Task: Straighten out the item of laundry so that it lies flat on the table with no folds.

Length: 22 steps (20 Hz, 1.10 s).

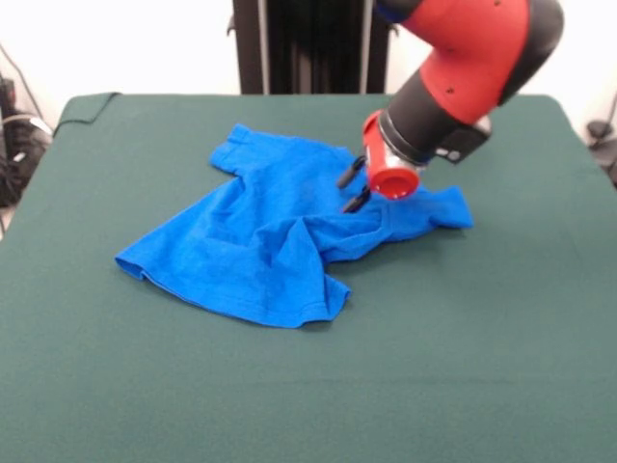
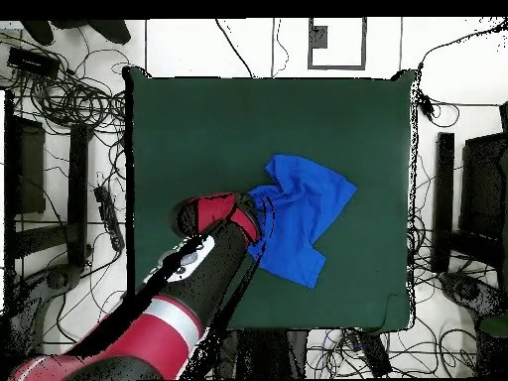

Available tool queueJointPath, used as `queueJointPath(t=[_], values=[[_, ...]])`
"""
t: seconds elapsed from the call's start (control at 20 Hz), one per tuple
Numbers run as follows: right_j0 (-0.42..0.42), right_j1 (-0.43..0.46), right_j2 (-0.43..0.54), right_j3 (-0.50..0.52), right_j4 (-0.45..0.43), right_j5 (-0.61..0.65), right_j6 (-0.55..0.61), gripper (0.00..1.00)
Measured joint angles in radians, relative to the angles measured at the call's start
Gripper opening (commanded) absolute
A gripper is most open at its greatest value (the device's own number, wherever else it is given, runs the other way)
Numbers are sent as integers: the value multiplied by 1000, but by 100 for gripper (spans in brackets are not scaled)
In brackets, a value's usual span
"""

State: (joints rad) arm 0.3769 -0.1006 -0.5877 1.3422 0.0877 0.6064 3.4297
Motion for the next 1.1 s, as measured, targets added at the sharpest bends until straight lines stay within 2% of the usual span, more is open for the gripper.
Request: queueJointPath(t=[0.25, 0.55, 0.9, 1.1], values=[[-63, -120, 60, 95, 61, -92, 0, 100], [-60, -226, 53, 144, 106, -69, 0, 100], [-6, -260, 37, 112, 158, 60, 0, 100], [2, -251, 36, 95, 168, 74, 0, 100]])
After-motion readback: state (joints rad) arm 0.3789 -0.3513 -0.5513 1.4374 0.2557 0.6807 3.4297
